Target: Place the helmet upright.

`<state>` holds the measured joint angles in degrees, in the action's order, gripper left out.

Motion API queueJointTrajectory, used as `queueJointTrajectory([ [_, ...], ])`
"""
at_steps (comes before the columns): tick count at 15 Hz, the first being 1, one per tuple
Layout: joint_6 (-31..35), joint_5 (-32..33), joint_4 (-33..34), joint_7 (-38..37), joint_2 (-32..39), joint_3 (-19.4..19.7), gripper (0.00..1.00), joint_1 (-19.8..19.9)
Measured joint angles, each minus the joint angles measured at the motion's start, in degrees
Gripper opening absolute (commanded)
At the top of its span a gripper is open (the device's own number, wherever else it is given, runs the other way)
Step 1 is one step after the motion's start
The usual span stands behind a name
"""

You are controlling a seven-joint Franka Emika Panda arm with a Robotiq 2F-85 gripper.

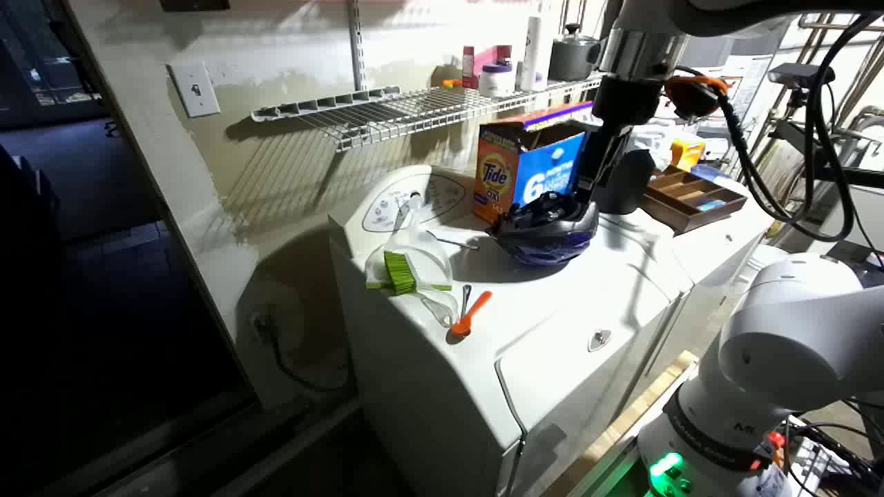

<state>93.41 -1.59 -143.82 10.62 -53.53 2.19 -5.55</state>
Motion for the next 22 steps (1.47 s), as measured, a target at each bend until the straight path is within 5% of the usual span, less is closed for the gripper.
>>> queueJointTrajectory([
  [6, 0.0, 0.4, 0.0, -1.9, 0.3, 0.0, 1.0, 0.7],
  [12, 14.5, 5.7, -1.1, -9.4, 10.4, 2.0, 1.0, 10.3],
  [17, 25.4, 9.4, -1.4, -21.4, 20.7, 0.0, 1.0, 16.0],
  [22, 26.3, 13.8, -0.6, -37.6, 26.9, -4.1, 1.0, 19.4],
])
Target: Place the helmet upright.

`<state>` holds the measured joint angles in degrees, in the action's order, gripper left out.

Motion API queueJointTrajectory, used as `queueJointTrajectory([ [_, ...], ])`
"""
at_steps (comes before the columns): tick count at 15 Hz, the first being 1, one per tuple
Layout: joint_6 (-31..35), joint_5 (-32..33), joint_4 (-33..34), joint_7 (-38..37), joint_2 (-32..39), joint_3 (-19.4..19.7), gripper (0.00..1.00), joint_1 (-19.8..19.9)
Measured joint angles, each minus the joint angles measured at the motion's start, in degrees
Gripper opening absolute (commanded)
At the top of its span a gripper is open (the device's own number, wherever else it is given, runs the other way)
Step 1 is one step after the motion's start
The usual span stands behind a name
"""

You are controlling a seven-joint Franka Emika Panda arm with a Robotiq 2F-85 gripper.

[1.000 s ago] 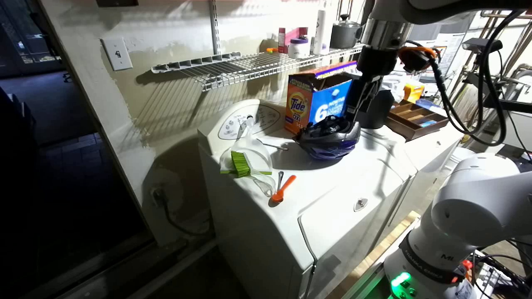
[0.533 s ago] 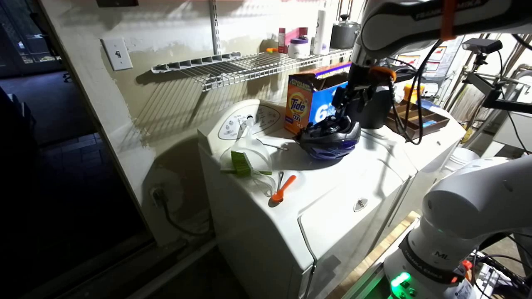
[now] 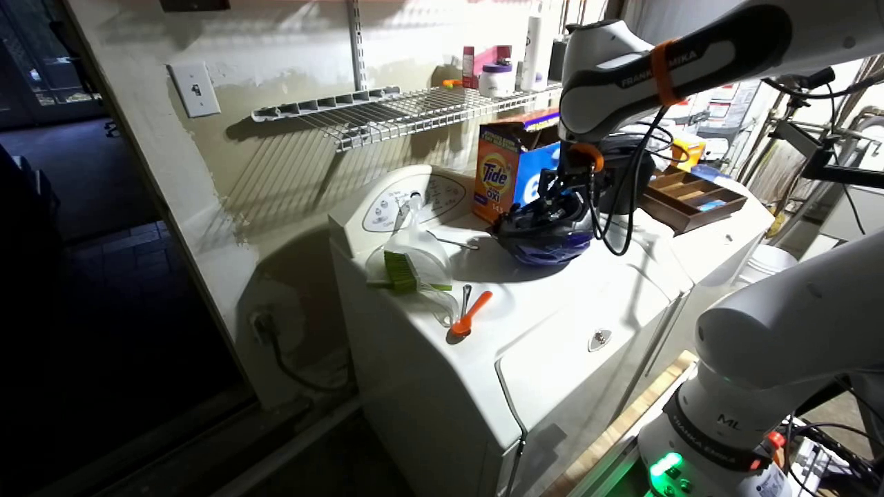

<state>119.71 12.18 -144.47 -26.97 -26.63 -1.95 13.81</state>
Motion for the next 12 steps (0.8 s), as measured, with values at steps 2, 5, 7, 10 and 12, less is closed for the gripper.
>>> queueJointTrajectory([
  [2, -0.2, 2.0, 0.5, -6.4, 1.9, -0.9, 1.0, 1.1],
  [5, -2.3, 5.1, 1.1, -15.2, 4.0, -1.3, 1.0, 2.3],
  [7, -4.5, 6.5, 1.5, -20.1, 5.1, -1.3, 1.0, 2.5],
  [10, -5.9, 7.1, 2.0, -25.5, 6.2, -0.9, 1.0, 2.5],
  [12, -4.7, 7.3, 2.3, -28.0, 6.7, -0.2, 1.0, 2.5],
])
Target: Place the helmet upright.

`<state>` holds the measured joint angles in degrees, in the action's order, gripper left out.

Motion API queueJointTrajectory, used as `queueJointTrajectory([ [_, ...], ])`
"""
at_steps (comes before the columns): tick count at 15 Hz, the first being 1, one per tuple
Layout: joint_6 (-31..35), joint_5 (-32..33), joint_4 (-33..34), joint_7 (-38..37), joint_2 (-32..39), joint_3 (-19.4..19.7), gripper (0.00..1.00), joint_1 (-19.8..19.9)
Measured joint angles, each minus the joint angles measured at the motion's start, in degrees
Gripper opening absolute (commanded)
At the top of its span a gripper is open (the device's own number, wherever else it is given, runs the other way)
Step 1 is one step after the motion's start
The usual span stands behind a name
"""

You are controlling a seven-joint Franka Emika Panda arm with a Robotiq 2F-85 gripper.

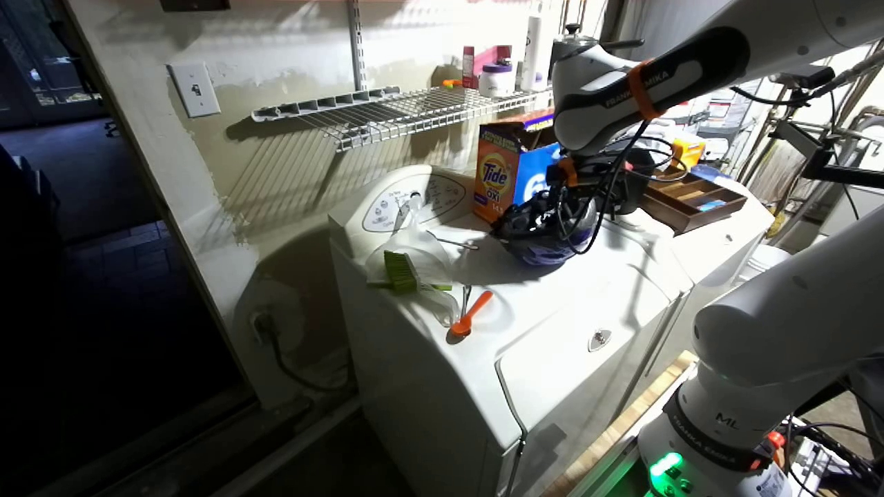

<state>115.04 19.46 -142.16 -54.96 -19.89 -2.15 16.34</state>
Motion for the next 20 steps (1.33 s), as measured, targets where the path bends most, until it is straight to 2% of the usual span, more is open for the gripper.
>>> queueJointTrajectory([
  [6, 8.8, 0.1, 0.1, -2.7, 0.1, 2.1, 1.0, 0.0],
  [12, 9.4, 0.1, 0.0, -2.7, 2.6, 2.4, 1.0, 0.0],
  [13, 9.6, 0.2, 0.0, -2.7, 3.4, 2.4, 0.97, 0.0],
  [14, 10.0, 0.4, 0.0, -2.7, 4.1, 2.5, 0.76, 0.0],
  [16, 11.7, 0.7, 0.0, -2.7, 5.4, 2.7, 0.7, 0.0],
  [20, 11.6, 2.5, 0.3, -2.3, 6.7, 2.9, 0.41, -0.3],
])
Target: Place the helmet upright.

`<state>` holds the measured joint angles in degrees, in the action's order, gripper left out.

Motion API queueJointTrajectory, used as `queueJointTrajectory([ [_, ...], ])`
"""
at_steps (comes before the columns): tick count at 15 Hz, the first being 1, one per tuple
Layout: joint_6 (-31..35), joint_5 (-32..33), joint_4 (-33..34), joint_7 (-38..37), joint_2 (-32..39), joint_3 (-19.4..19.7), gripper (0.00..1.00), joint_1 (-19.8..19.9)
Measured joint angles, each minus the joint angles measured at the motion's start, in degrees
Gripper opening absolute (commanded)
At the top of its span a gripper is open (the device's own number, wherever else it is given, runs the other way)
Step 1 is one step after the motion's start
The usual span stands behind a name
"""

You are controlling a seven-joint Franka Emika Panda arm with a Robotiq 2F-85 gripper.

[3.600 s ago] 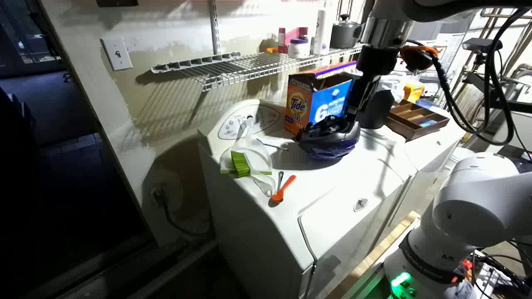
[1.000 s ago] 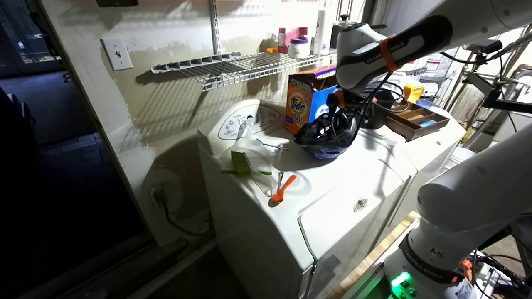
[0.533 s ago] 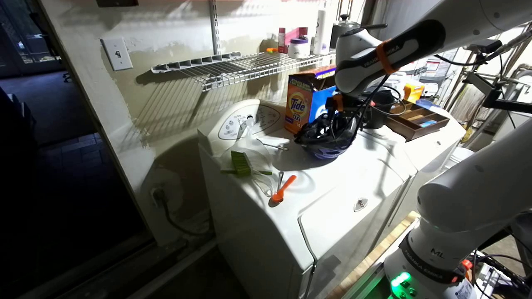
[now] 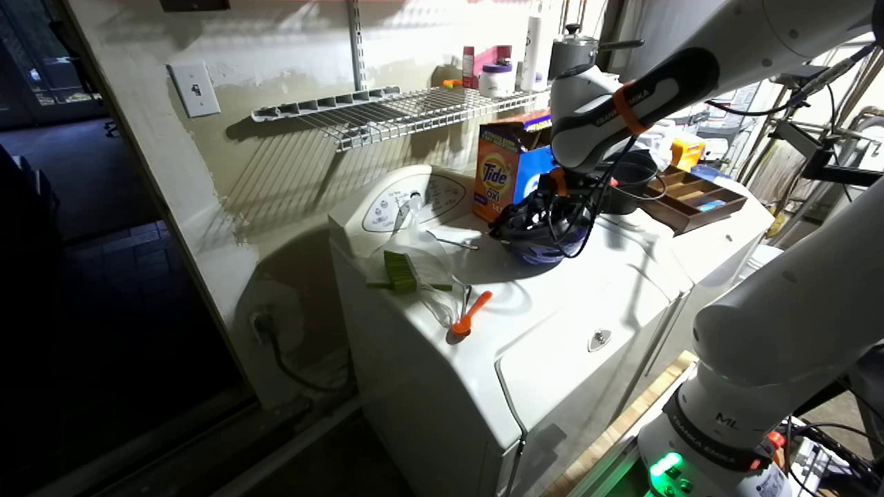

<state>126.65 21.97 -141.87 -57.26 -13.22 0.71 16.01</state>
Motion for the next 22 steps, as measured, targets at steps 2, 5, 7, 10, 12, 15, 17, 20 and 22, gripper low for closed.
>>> queueJointTrajectory([
  [2, -3.3, 2.6, 0.8, 0.3, 0.0, -0.3, 0.27, -0.7],
  [5, -10.4, 7.6, 2.6, 0.5, 0.0, -1.7, 0.09, -2.6],
  [7, -15.0, 10.2, 3.6, 1.3, 0.0, -2.6, 0.06, -4.3],
  [10, -21.2, 13.9, 4.8, 2.1, 0.2, -3.9, 0.07, -6.9],
  [12, -24.0, 16.5, 5.4, 2.1, 0.7, -4.5, 0.07, -8.4],
  [15, -27.9, 21.9, 6.5, 1.5, 1.9, -5.5, 0.07, -10.4],
  [17, -30.5, 26.1, 7.3, 0.3, 2.7, -6.6, 0.07, -12.0],
  [20, -33.4, 32.0, 7.8, -2.1, 4.0, -8.4, 0.07, -15.1],
  [22, -34.9, 36.1, 7.9, -3.7, 5.2, -9.5, 0.07, -17.1],
])
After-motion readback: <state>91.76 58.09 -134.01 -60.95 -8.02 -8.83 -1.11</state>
